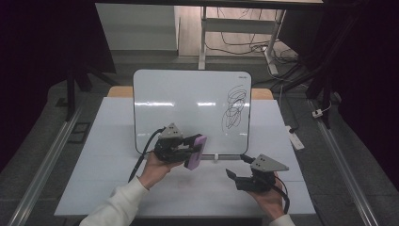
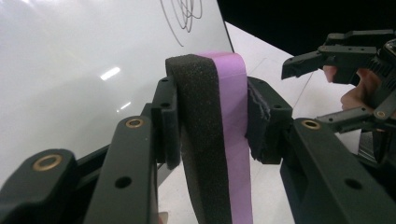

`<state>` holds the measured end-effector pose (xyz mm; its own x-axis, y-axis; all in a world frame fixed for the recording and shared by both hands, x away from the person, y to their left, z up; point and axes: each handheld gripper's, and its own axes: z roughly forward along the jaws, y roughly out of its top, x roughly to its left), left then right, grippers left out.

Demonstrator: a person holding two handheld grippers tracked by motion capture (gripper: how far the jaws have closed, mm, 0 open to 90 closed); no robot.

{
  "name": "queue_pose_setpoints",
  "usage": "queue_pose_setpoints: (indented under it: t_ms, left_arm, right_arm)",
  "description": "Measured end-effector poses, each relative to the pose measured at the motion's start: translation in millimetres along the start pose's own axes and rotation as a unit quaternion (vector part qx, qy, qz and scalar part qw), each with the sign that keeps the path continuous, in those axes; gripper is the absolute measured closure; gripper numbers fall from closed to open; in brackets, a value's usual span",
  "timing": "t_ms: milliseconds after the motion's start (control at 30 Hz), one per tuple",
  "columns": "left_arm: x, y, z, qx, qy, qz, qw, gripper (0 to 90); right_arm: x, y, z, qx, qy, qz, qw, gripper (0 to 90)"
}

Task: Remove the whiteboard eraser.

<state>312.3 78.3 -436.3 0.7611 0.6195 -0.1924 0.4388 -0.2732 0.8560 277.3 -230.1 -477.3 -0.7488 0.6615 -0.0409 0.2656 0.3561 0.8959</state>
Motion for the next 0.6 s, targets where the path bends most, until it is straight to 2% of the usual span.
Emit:
queue_pose_setpoints:
  t_ms: [67,100,333,500,533,600]
  left_arm:
    - [-1.8,-0.1,1.9,-0.001,-0.003,0.003,1.0,59.6]
    - [-3.9,-0.1,4.6,-0.002,-0.007,0.003,1.0,59.6]
    - [-12.1,-1.2,13.9,-0.002,-0.011,0.014,0.9998,59.6]
    - [-14.6,-3.1,18.6,-0.003,-0.014,0.016,0.9998,59.6]
    - [-16.1,-3.6,20.4,-0.003,-0.015,0.018,0.9997,59.6]
    - [-18.3,-4.0,21.7,-0.005,-0.017,0.021,0.9996,59.6]
  right_arm:
    - [1.5,1.0,1.1,0.0,0.005,0.005,1.0,22.9]
    - [4.7,3.2,4.3,-0.004,0.014,0.017,0.9998,22.8]
    - [17.1,13.1,24.2,-0.005,0.037,0.05,0.998,22.1]
    - [25.2,18.5,35.5,-0.006,0.046,0.075,0.9961,21.8]
    - [27.2,19.4,37.6,-0.005,0.042,0.076,0.9962,21.8]
    - [30.5,20.8,41.8,-0.007,0.051,0.083,0.9952,22.2]
